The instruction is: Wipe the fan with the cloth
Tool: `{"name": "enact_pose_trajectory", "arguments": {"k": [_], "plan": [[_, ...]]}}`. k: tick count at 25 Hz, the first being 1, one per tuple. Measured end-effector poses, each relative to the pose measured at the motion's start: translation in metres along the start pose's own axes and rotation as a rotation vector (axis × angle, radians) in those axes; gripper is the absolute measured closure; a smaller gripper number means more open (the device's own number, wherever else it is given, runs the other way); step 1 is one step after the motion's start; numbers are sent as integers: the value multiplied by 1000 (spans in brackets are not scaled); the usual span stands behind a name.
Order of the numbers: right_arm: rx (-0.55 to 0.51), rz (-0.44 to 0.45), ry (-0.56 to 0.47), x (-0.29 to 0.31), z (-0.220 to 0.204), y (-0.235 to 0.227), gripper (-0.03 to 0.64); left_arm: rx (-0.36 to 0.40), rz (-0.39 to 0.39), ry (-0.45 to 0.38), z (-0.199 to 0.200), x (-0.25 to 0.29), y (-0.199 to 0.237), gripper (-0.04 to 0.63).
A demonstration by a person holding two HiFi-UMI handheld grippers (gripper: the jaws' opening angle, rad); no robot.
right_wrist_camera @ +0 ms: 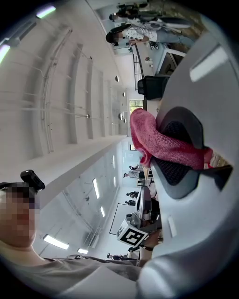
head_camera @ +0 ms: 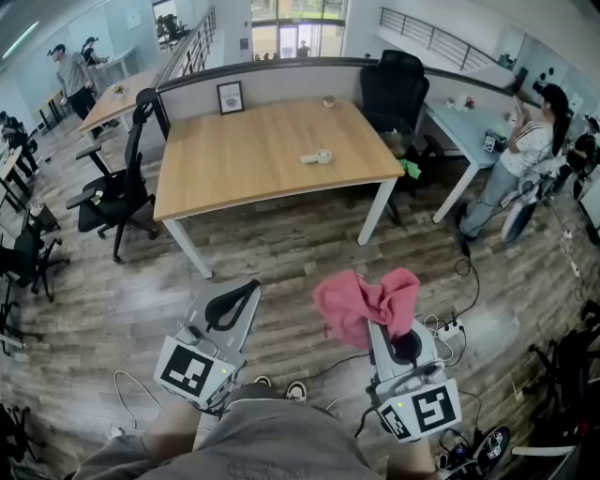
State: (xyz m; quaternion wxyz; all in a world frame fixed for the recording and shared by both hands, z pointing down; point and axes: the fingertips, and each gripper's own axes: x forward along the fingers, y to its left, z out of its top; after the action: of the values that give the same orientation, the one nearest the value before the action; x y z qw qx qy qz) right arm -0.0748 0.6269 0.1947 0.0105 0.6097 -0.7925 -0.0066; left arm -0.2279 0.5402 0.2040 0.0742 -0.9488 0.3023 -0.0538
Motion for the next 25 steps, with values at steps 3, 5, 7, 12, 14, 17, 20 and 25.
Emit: {"name": "enact_pose_trajectory", "arguments": {"k": [3,5,7,12,14,17,20,25], "plan": [[3,-3,2,-2,-2,-5,560,-1,-15,1,-1,4,-9,594],[8,-6,6,-3,-4,-9,560,-10,2,-3,-2,6,-10,594],[12,-7,8,-2,-5,-13,560,-24,60,-14,-1,6,-3,593],[6,-14,13,0,-6,-23,560,-25,118,-29,4,12,10,364],[6,-20,16,4,-7,-27,560,-11,115,-29,4,16,13,328],[10,-25,17,12,-9,-33,560,-16,98,-19,-1,26,18,328],[10,-32,21,27,-13,-41,560,-27,88,-10,-9,40,29,330],[17,-40,31,60,-20,-57,560,-32,76,1,-20,68,53,347]]}}
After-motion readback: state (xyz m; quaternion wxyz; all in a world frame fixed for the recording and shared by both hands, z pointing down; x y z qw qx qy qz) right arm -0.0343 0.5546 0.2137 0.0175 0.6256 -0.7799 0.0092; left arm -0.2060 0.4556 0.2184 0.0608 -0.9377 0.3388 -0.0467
